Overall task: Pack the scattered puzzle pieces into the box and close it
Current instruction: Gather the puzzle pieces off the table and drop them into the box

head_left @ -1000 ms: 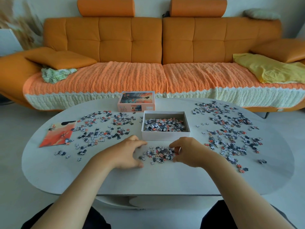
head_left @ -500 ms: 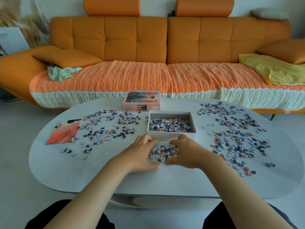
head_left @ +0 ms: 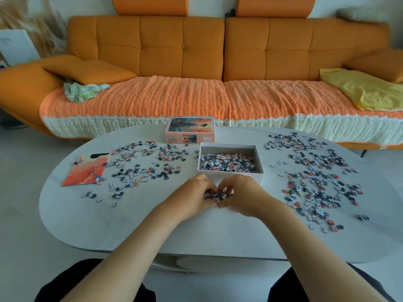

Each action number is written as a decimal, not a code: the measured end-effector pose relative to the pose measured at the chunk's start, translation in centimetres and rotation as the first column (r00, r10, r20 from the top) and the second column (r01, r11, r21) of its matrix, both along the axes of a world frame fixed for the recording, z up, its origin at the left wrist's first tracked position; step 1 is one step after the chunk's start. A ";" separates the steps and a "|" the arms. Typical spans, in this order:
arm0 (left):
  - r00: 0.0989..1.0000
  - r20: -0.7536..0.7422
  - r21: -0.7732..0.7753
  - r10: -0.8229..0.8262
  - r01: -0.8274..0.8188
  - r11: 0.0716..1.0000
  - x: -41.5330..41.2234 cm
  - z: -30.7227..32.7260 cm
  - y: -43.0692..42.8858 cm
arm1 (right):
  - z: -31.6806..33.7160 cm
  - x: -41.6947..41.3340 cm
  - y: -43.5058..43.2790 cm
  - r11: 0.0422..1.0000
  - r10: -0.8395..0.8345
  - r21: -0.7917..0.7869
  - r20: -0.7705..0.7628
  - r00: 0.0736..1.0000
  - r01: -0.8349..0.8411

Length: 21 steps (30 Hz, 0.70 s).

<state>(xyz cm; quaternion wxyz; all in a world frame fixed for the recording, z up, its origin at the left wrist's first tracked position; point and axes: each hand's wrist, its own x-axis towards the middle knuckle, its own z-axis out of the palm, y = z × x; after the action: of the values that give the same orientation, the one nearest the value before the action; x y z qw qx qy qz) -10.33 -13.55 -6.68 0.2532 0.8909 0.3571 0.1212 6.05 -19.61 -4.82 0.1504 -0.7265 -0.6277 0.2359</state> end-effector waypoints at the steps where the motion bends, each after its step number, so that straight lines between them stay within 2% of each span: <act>1: 1.000 0.009 -0.003 0.009 -0.009 1.000 0.0 0.1 0.0 | 0.1 0.0 0.1 1.000 -0.008 -0.008 -0.022 1.000 0.008; 6: 0.998 0.039 -0.055 0.039 -0.037 0.998 0.3 0.6 0.4 | 0.4 0.2 0.2 0.999 0.009 -0.041 0.004 1.000 -0.009; 12: 0.995 0.006 -0.125 0.097 -0.095 0.988 1.0 1.2 0.9 | 0.9 0.6 0.7 0.998 0.036 -0.047 0.060 0.998 -0.033; 17: 0.989 0.049 -0.180 0.139 -0.128 0.975 1.1 2.7 1.2 | 1.7 1.5 0.9 1.000 0.019 0.014 -0.049 0.999 -0.019; 21: 0.968 0.169 -0.129 0.188 -0.167 0.977 1.4 4.1 2.3 | 2.8 2.4 1.6 0.983 -0.014 0.177 -0.142 0.990 0.039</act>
<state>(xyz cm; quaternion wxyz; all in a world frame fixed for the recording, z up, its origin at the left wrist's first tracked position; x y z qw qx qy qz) -8.88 -11.29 -2.62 0.3231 0.8247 0.4173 0.2031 8.43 -18.02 -1.99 0.2620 -0.6999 -0.6244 0.2270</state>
